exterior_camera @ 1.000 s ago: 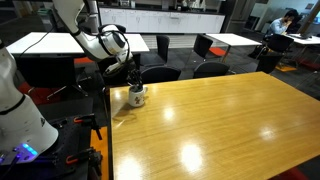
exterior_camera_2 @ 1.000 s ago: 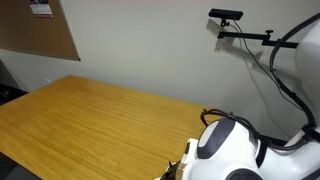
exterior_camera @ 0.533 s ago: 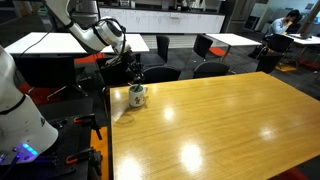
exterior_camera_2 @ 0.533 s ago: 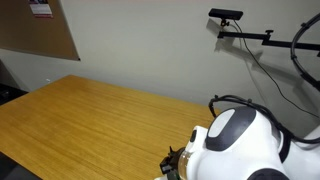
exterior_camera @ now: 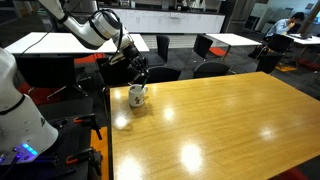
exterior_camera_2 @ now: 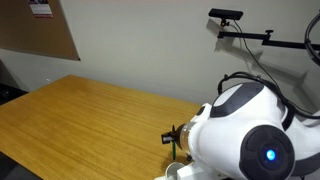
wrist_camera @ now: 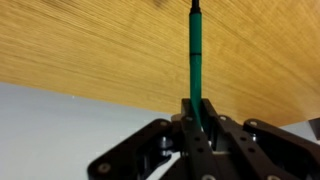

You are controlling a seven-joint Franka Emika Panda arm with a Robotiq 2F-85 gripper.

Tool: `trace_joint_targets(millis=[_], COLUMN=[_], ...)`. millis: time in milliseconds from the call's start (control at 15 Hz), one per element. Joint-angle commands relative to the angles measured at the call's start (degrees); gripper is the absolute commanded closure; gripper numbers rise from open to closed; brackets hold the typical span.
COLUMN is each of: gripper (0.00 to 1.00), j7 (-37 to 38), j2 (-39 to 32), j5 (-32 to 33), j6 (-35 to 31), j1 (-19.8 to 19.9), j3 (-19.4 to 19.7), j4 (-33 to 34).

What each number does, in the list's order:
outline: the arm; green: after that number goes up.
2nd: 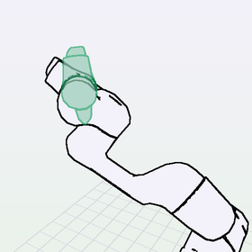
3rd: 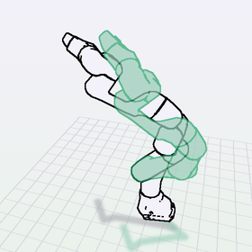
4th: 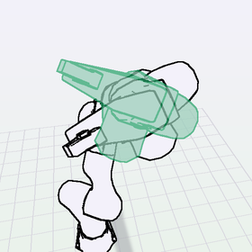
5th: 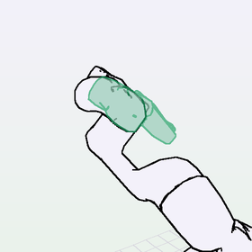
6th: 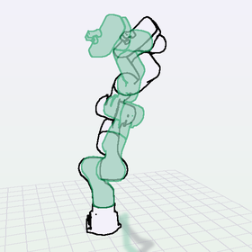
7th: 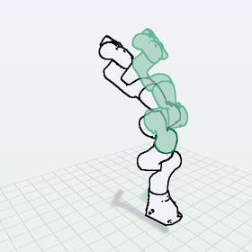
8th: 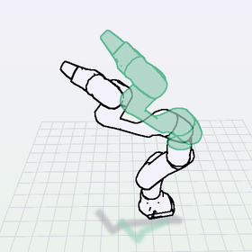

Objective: Remove the pen from the mug and put it on the table

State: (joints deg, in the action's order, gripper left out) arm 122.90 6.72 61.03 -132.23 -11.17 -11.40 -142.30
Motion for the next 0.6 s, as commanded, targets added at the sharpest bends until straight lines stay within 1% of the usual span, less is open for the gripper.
trace_joint_targets(millis=[0, 333, 533], gripper=[0.97, 0.97, 0.97], j7=[3.8, 7.4, 8.6], j2=[4.7, 5.9, 5.8], j5=[1.4, 2.3, 2.7], j6=[1.3, 0.4, -1.6], j1=[2.2, 6.4, 8.8], j3=[1.3, 4.5, 7.2], j4=[-2.9, -4.8, -6.1])
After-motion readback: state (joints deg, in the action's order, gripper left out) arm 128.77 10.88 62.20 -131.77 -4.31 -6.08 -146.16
